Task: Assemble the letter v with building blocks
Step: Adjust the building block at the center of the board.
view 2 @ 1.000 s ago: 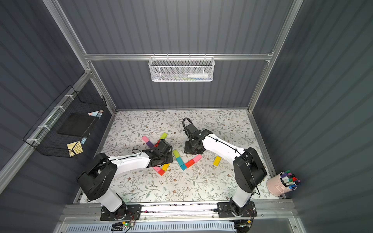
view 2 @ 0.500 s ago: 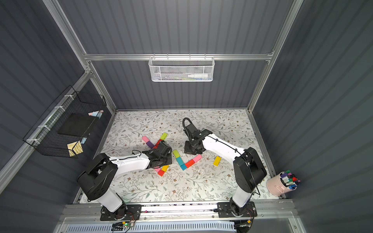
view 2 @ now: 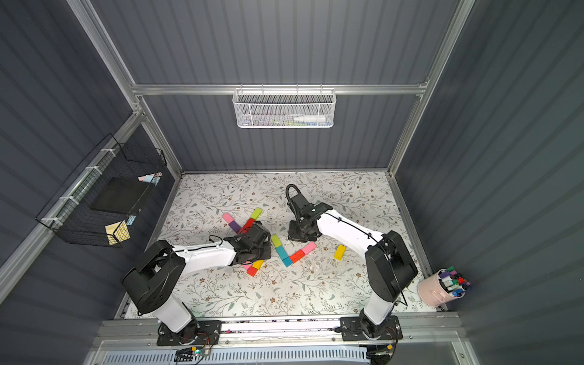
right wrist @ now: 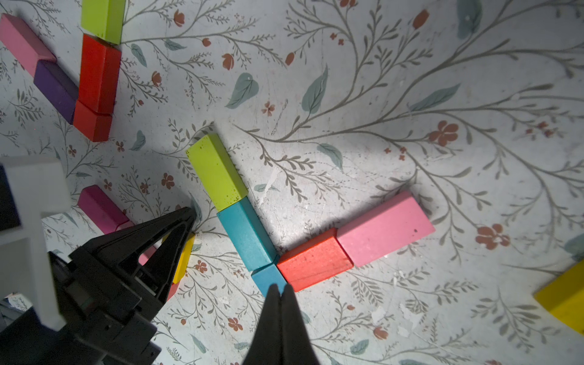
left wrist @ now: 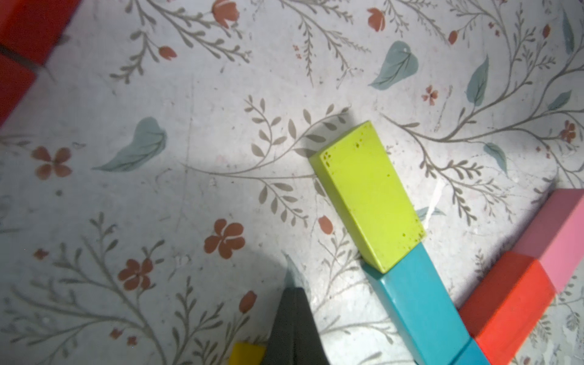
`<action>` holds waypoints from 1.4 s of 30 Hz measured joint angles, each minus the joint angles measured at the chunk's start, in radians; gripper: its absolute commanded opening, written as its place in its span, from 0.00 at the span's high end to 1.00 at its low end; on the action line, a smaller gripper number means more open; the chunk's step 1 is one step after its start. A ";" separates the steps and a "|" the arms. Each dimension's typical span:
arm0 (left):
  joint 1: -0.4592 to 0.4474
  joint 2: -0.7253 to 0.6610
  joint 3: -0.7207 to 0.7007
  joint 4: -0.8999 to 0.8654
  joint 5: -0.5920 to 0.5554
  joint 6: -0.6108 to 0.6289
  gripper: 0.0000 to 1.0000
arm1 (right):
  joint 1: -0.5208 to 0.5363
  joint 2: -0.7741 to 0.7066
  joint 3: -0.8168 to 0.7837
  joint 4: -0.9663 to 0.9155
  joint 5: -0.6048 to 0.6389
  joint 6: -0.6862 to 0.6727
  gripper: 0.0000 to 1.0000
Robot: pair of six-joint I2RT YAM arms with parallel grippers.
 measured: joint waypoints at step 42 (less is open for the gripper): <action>0.479 -0.438 0.297 -0.040 0.061 0.085 0.93 | 0.414 0.288 0.151 -0.019 -0.292 -0.205 1.00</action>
